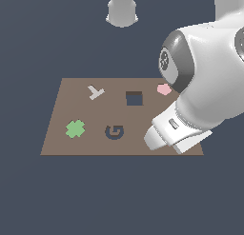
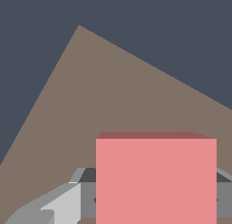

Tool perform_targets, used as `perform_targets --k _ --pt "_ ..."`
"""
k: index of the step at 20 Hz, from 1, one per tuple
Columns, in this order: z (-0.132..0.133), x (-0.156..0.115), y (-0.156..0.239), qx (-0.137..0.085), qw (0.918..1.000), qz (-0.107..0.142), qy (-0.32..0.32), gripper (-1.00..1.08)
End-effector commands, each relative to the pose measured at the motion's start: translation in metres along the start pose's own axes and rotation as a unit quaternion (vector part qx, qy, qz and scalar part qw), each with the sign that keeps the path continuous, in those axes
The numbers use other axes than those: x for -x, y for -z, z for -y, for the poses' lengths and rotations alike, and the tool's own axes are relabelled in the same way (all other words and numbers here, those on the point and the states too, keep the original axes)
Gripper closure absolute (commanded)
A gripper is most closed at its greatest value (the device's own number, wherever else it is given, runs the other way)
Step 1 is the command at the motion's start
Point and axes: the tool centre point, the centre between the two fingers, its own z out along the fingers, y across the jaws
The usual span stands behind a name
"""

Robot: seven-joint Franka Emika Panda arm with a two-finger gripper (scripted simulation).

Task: Insert a designated object into the corresponding slot on a board.

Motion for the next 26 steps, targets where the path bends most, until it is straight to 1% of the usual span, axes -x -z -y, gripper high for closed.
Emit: perform_targets --k 1,5,9,12,15,18,20,23,26 --pt "0.002 0.001 0.000 0.000 0.9999 0.000 0.011 1.08" --pt "0.007 0.003 0.000 0.000 0.9992 0.000 0.041 1.08" --pt "0.014 0.007 0.001 0.000 0.9965 0.000 0.084 1.08" --pt "0.020 0.011 0.001 0.000 0.9922 0.000 0.125 1.08" --pt "0.027 0.016 0.002 0.000 0.9850 0.000 0.173 1.08" --pt "0.034 0.023 0.002 0.000 0.9739 0.000 0.227 1.08" --pt "0.038 0.029 0.002 0.000 0.9638 0.000 0.267 1.08" --pt "0.045 0.039 0.003 0.000 0.9441 0.000 0.330 1.08" --pt "0.050 0.049 0.004 0.000 0.9202 -0.001 0.392 1.08"
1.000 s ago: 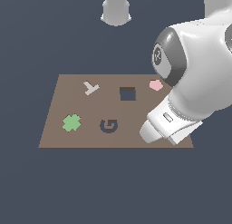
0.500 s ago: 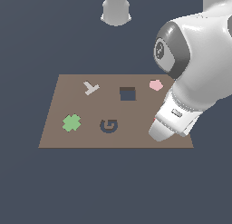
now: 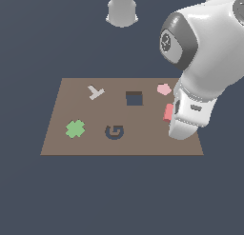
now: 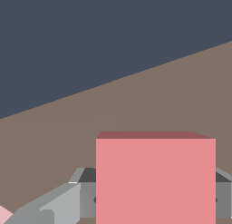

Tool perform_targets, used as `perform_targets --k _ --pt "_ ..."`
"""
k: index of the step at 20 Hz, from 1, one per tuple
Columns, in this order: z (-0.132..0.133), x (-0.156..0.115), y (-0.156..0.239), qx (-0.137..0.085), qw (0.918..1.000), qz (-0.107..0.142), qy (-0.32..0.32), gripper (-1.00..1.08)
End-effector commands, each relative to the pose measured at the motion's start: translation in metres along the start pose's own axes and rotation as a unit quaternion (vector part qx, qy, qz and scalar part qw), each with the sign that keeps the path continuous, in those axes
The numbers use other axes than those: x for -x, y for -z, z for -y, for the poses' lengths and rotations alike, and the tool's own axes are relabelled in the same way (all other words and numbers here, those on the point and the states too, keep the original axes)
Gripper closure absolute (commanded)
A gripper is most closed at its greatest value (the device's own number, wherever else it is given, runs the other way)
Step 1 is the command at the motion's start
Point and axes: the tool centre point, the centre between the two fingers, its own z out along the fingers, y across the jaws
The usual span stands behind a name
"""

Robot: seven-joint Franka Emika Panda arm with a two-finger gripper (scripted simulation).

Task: Insert a designated object into the corresponding slot on a board.

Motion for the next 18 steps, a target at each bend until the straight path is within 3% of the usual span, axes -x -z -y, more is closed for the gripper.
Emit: perform_targets --k 1,5,9,13,18 --pt "0.009 0.004 0.001 0.001 0.9984 0.000 0.056 1.08" --pt "0.022 0.013 0.002 0.001 0.9899 0.000 0.142 1.08" --pt "0.033 0.023 0.002 0.001 0.9746 0.000 0.224 1.08" --pt "0.042 0.035 0.003 0.001 0.9531 0.000 0.303 1.08" --pt "0.050 0.051 0.004 0.001 0.9189 0.000 0.394 1.08"
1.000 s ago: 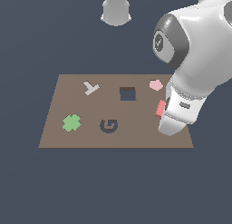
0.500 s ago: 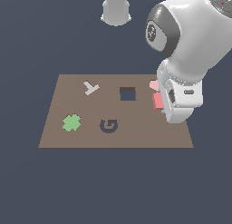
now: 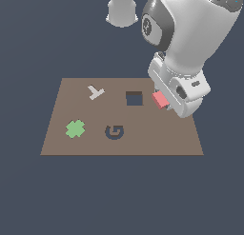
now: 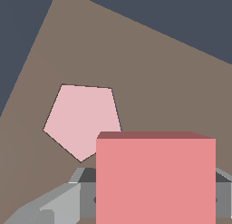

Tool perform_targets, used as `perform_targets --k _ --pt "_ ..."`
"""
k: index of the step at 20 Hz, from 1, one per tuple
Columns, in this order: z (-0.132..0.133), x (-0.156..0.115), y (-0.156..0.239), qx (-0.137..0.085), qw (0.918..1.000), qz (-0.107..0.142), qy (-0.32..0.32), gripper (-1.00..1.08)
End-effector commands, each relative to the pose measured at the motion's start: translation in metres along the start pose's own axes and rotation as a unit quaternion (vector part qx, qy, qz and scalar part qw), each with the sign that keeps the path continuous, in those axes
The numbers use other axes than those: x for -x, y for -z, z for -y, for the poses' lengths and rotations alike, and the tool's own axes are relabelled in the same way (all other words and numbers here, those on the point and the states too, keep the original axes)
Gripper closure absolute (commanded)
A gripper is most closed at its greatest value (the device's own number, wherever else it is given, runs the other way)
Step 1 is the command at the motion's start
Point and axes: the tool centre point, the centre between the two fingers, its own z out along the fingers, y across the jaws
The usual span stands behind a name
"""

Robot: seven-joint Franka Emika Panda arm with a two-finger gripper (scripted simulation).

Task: Insert a designated object into the corresponding slot on a board.

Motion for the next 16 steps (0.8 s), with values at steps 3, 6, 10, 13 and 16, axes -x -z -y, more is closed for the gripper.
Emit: perform_targets --k 3,6,10,13,16 --pt "0.014 0.007 0.001 0.000 0.9962 0.000 0.087 1.08" --pt "0.022 0.014 0.001 0.000 0.9898 0.000 0.143 1.08" --pt "0.032 0.023 0.002 0.000 0.9769 0.000 0.214 1.08" --pt "0.037 0.031 0.002 0.000 0.9642 0.000 0.265 1.08" --pt "0.042 0.039 0.003 0.000 0.9491 0.000 0.315 1.08"
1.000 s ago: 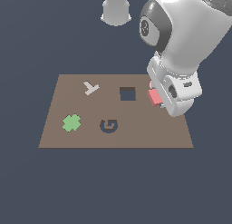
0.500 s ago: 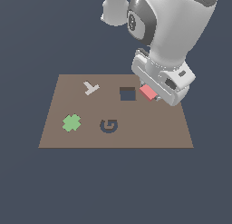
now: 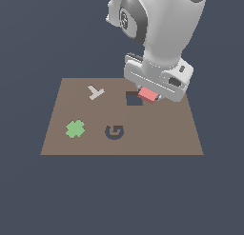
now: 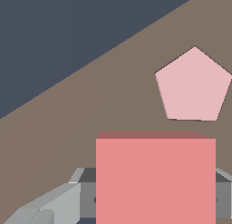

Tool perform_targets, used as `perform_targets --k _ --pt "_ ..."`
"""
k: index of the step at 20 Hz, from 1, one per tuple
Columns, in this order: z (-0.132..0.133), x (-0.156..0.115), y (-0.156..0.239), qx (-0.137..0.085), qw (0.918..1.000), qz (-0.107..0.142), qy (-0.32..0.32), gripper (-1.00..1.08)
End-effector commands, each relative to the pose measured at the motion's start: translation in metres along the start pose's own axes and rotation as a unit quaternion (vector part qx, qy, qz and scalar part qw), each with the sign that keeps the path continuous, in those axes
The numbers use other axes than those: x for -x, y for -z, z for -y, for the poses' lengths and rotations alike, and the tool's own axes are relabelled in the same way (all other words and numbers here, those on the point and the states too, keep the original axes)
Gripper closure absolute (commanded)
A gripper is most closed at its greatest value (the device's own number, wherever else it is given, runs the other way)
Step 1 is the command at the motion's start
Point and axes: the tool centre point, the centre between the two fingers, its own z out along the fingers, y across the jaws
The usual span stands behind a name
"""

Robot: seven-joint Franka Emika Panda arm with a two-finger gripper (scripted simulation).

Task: Insert a designated object into the corresponding slot on a board.

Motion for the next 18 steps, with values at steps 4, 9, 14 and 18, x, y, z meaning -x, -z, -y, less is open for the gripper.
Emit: perform_targets --k 4,9,14,18 --pt "0.015 0.009 0.001 0.000 0.9957 0.000 0.093 1.08" --pt "0.024 0.017 0.001 0.000 0.9872 0.000 0.159 1.08" --pt "0.031 0.025 0.002 0.000 0.9776 0.000 0.210 1.08" --pt "0.034 0.030 0.002 0.000 0.9705 0.000 0.241 1.08"
